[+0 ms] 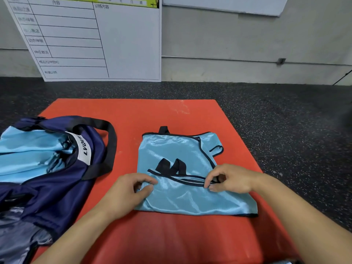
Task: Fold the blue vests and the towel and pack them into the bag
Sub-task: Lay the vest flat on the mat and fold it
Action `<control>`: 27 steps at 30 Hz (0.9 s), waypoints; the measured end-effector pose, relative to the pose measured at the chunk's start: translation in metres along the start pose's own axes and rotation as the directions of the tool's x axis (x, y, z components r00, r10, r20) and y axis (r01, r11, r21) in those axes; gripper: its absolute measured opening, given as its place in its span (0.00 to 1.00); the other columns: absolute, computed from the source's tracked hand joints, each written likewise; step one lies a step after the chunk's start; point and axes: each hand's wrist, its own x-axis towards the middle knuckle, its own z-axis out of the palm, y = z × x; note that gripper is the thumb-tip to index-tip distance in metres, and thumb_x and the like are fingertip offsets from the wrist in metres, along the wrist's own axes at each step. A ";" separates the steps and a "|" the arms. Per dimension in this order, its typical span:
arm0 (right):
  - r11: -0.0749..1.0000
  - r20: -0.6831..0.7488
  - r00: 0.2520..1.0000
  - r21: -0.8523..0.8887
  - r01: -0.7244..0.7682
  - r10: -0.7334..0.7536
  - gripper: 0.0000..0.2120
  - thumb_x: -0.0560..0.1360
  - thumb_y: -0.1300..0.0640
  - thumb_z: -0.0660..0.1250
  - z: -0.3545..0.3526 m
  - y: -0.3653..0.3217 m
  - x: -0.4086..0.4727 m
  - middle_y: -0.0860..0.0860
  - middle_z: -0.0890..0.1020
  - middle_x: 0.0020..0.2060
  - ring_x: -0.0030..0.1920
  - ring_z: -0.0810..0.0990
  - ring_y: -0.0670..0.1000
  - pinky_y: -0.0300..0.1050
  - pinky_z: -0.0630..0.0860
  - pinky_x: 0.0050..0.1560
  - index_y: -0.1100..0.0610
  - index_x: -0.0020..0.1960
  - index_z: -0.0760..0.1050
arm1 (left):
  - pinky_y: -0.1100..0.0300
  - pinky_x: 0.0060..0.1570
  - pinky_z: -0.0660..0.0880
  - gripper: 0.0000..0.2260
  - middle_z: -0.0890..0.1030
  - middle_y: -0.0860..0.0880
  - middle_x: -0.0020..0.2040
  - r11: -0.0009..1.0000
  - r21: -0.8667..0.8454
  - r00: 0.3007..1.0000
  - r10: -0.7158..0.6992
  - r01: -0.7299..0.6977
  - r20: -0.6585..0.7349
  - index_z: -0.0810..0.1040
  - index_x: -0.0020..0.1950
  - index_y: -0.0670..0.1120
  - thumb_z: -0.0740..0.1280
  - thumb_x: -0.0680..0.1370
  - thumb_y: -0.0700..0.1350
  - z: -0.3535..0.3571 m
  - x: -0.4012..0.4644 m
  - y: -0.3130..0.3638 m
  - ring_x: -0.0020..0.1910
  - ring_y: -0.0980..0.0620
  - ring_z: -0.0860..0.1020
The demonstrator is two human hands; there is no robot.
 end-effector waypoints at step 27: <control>0.820 -0.326 0.931 0.570 0.054 0.165 0.07 0.73 0.59 0.78 0.017 0.024 0.002 0.43 0.87 0.50 0.51 0.82 0.40 0.36 0.73 0.56 0.50 0.50 0.87 | 0.58 0.57 0.73 0.15 0.86 0.52 0.52 0.933 -0.313 0.979 -0.199 0.178 -0.036 0.85 0.56 0.60 0.73 0.69 0.54 0.003 0.014 -0.026 0.49 0.56 0.80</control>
